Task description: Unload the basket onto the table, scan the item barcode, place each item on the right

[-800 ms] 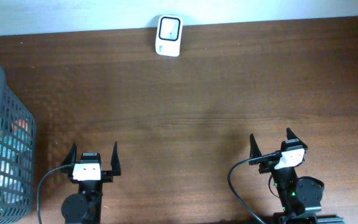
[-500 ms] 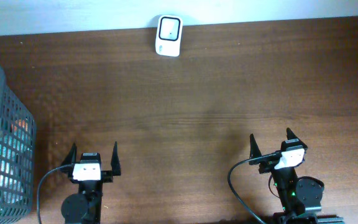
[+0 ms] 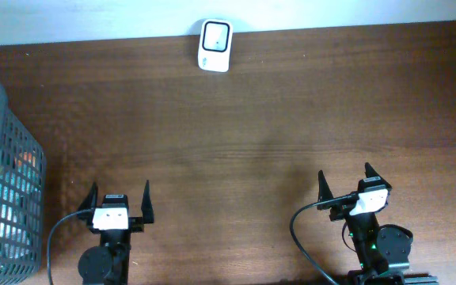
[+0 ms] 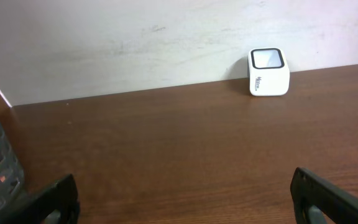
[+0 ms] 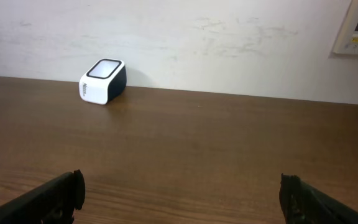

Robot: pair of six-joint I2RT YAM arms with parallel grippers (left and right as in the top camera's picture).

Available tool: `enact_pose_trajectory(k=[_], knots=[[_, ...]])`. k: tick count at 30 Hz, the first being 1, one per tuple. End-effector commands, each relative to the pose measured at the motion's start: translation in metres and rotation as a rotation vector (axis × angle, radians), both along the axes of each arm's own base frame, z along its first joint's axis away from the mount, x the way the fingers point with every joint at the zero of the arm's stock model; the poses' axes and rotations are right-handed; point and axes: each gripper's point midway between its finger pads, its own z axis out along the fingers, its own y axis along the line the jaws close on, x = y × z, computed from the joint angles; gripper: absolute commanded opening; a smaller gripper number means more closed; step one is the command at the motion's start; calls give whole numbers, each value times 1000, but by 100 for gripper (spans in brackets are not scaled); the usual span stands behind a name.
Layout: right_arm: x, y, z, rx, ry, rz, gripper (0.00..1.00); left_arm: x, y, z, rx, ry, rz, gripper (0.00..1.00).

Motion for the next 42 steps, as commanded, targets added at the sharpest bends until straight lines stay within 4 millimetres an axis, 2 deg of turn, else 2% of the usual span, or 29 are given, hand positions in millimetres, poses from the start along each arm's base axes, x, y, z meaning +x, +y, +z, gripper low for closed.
enact_pose_trajectory(k=[1,22,26,29,31,35,39,42], knots=[[0,3,-4,5,13,18,98,0,0,-2,10,8,-2,99],[0,3,-4,5,13,18,98,0,-1,-2,10,8,-2,99],[0,3,-4,5,13,17,98,0,1,7,10,-29,6,99],[0,3,-4,5,13,18,98,0,-1,-2,9,7,-3,99],[0,3,-4,5,13,18,98,0,-2,4,5,-19,-12,99],[0,3,-4,5,13,18,98,-2,-2,46,4,-147,-8,99],[0,3,-4,5,13,17,98,-8,0,111,3,-218,4,99],[0,3,-4,5,13,18,98,-3,0,169,3,-250,0,99]])
